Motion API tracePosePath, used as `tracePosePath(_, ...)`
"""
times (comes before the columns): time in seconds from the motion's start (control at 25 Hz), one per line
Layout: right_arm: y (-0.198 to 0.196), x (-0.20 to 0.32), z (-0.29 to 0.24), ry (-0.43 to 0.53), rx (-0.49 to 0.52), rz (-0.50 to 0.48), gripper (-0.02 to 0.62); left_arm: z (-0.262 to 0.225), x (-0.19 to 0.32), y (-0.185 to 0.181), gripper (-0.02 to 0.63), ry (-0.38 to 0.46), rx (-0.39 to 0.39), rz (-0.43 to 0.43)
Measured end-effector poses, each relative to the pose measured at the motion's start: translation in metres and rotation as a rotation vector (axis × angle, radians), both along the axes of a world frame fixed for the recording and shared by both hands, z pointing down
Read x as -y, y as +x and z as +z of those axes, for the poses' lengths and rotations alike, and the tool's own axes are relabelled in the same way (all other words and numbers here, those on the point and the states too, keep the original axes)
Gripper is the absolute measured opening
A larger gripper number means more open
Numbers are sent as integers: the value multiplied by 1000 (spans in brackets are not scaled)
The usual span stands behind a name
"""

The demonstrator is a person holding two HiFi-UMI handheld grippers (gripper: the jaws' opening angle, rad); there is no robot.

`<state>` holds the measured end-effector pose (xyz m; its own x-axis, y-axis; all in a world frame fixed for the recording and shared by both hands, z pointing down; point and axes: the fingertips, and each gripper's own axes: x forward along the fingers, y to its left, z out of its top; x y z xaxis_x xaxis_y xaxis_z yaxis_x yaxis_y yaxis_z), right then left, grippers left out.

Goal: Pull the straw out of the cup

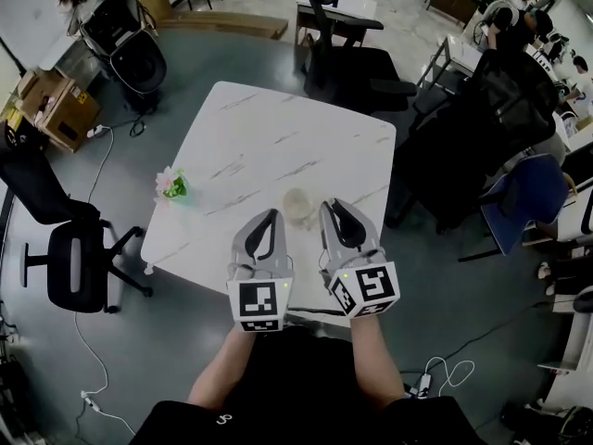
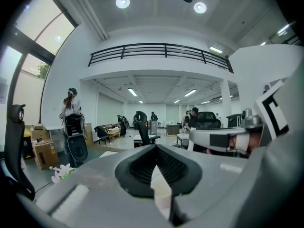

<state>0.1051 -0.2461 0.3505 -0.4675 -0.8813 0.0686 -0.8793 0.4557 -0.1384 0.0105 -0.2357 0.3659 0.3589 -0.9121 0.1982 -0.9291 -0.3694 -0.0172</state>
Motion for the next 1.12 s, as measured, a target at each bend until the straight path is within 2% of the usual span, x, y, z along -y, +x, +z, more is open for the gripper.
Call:
tracePosePath(0.32, 10, -20, -15, 33, 31, 1, 48, -11, -15, 2, 2, 26, 13, -12)
tracePosePath(1.12, 9, -23, -23, 46, 45, -24, 48, -10, -20, -3, 2, 7, -45, -49)
